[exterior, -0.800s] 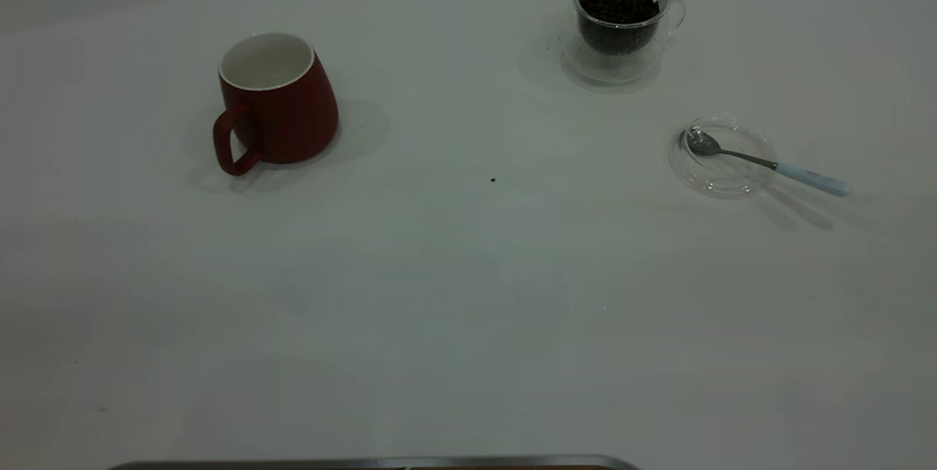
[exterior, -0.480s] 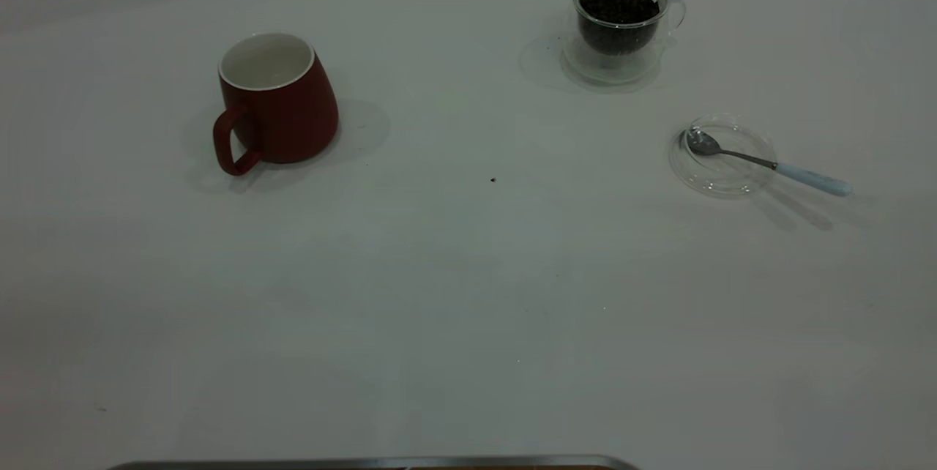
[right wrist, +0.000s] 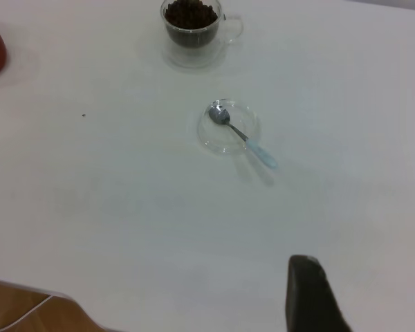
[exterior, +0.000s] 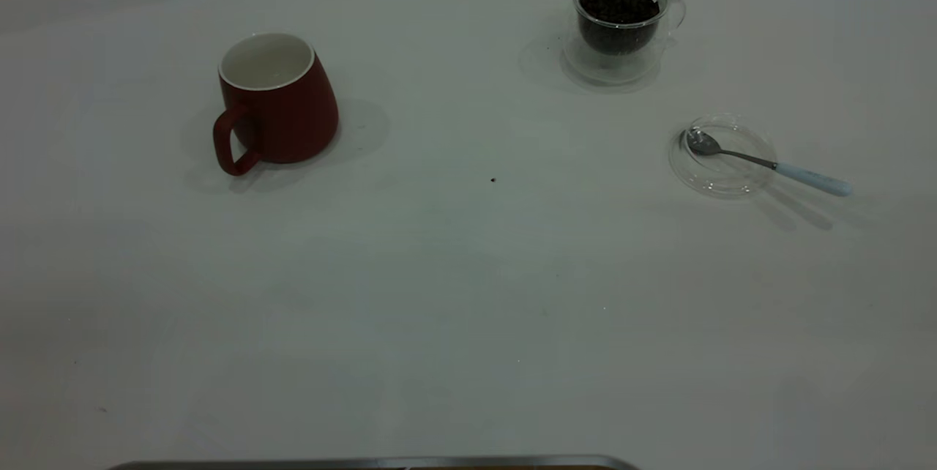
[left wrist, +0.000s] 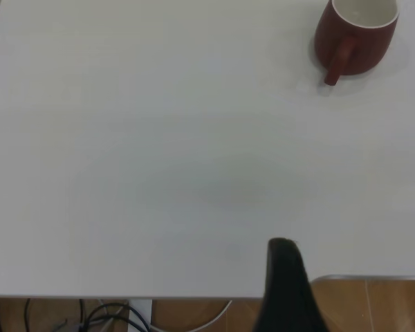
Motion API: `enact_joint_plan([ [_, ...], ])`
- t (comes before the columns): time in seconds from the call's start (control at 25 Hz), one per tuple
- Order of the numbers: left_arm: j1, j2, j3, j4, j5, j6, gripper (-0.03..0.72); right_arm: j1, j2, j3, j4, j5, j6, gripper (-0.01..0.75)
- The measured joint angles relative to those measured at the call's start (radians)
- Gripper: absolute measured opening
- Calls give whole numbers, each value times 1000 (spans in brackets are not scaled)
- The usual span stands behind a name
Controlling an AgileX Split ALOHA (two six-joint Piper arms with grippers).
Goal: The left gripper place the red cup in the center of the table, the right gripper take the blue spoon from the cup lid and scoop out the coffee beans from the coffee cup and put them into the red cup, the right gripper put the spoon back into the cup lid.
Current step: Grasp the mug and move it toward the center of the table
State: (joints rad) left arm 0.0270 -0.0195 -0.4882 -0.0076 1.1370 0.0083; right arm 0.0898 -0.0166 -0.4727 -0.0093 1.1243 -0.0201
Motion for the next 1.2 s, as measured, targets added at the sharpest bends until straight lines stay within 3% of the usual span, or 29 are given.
enact_joint_plan([
  [0.8,0,6,0,-1,0,11,577,0,0,0,0,0,0,408],
  [1.0,0,165,-30,0,4,61,577,0,0,0,0,0,0,408],
  [1.2,0,463,-83,59,-76,81,577,0,0,0,0,0,0,408],
])
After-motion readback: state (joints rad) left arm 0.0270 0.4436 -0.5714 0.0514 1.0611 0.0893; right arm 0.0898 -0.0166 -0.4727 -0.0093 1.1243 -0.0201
